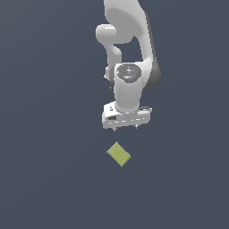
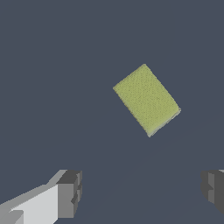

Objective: Pick up the object and move it to a goal position.

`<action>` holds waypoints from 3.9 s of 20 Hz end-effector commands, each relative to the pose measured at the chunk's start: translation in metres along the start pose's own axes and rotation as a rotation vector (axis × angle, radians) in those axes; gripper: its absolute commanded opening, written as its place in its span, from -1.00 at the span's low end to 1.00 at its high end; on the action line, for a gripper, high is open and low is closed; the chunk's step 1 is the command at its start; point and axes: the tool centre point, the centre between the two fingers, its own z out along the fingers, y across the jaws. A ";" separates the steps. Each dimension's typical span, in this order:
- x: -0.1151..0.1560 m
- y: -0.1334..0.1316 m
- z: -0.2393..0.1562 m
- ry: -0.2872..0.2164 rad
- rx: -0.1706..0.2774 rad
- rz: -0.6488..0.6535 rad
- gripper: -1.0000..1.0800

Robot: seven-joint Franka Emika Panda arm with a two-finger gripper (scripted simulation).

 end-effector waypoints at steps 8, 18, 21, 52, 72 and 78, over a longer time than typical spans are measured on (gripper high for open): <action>0.025 0.011 0.025 -0.007 -0.016 -0.222 0.92; 0.053 0.028 0.060 -0.016 -0.028 -0.493 0.92; 0.059 0.032 0.068 -0.018 -0.030 -0.554 0.92; 0.068 0.042 0.135 -0.022 -0.033 -0.670 0.92; 0.076 0.055 0.112 0.026 -0.054 -0.697 -1.00; 0.089 0.079 0.068 0.118 -0.095 -0.749 -1.00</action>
